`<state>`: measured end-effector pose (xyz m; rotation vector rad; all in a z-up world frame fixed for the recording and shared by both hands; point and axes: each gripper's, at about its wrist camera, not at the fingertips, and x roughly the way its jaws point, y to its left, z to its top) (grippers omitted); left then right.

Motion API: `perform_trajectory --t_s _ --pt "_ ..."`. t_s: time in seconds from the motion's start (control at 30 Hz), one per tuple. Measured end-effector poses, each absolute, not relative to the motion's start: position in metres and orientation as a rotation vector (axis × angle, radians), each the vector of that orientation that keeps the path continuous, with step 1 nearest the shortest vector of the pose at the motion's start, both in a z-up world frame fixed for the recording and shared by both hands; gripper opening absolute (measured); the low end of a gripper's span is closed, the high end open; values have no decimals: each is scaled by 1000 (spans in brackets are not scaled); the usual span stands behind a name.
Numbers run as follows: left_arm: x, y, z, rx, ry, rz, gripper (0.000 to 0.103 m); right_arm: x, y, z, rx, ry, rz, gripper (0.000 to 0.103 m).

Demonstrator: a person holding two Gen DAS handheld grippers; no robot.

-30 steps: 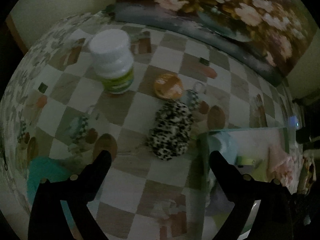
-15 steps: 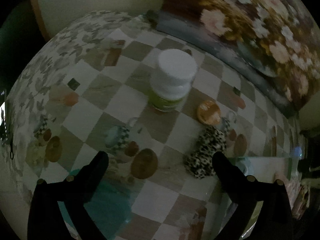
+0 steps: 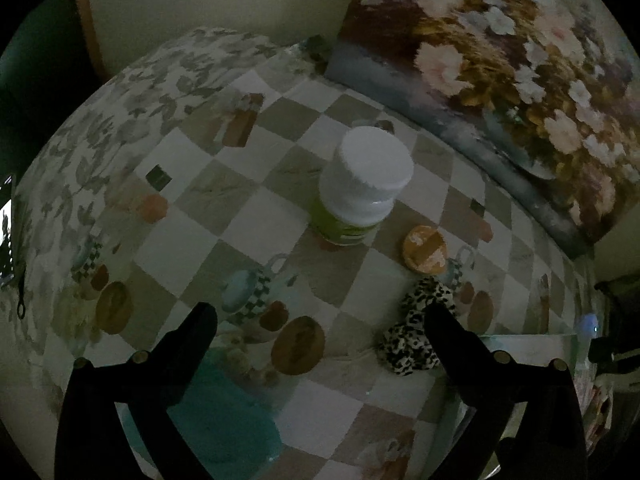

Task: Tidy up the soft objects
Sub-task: 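Move the left tool toward the leopard-print scrunchie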

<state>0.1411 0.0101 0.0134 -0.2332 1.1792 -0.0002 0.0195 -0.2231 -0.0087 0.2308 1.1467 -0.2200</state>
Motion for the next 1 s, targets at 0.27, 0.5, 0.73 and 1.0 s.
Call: perform_trajectory --t_s 0.27,0.5,0.73,1.0 --pt "143 -8 15 -218 1152 -53 103 35 -221 -11 226 1143 -237 103" --pt "145 -22 17 -211 1130 -88 103 51 -224 4 207 1123 -285 103" --pt "154 -38 17 -195 1120 -121 103 69 -225 25 169 1077 -308 103" --pt "168 -49 6 -171 1174 -114 103 90 -242 26 153 1059 -357 103"
